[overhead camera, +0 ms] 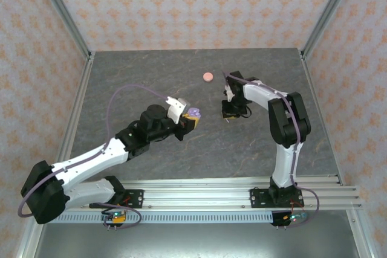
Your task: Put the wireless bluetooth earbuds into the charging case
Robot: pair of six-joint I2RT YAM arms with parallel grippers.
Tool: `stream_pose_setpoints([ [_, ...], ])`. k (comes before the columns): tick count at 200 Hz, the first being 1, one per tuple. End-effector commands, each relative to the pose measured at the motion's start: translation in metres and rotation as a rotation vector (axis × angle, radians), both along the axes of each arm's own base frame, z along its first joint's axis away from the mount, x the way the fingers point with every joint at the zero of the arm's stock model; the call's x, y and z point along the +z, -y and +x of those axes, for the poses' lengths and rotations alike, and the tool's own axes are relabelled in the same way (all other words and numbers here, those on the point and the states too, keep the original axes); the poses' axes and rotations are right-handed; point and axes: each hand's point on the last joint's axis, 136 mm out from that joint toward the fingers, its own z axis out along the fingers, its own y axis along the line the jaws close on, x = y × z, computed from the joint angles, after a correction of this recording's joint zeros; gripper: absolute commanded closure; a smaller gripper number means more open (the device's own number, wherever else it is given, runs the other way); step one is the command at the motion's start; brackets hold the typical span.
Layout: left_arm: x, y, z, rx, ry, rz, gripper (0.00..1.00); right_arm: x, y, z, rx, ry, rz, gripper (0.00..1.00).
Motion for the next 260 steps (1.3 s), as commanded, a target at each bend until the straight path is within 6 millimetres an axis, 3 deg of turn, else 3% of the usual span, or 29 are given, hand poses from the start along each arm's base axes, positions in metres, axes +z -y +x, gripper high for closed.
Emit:
stream_pose_setpoints([
  [1, 0.013, 0.005, 0.013, 0.047, 0.055, -0.069, 0.99, 0.028, -0.014, 0.01, -0.06, 0.076, 0.164, 0.82],
  [47, 0.005, 0.012, 0.028, 0.083, 0.056, -0.1, 0.99, 0.065, -0.024, 0.008, -0.095, 0.163, 0.336, 0.82],
  [99, 0.007, 0.018, 0.037, 0.097, 0.105, -0.154, 0.99, 0.129, -0.039, 0.001, -0.103, 0.304, 0.541, 0.82],
  [180, 0.012, 0.029, 0.045, 0.075, 0.153, -0.207, 0.99, 0.224, -0.037, -0.026, -0.079, 0.516, 0.671, 0.81],
  [260, 0.031, 0.051, 0.047, -0.003, 0.149, -0.266, 0.99, 0.28, -0.07, -0.059, 0.06, 0.618, 0.754, 0.8],
])
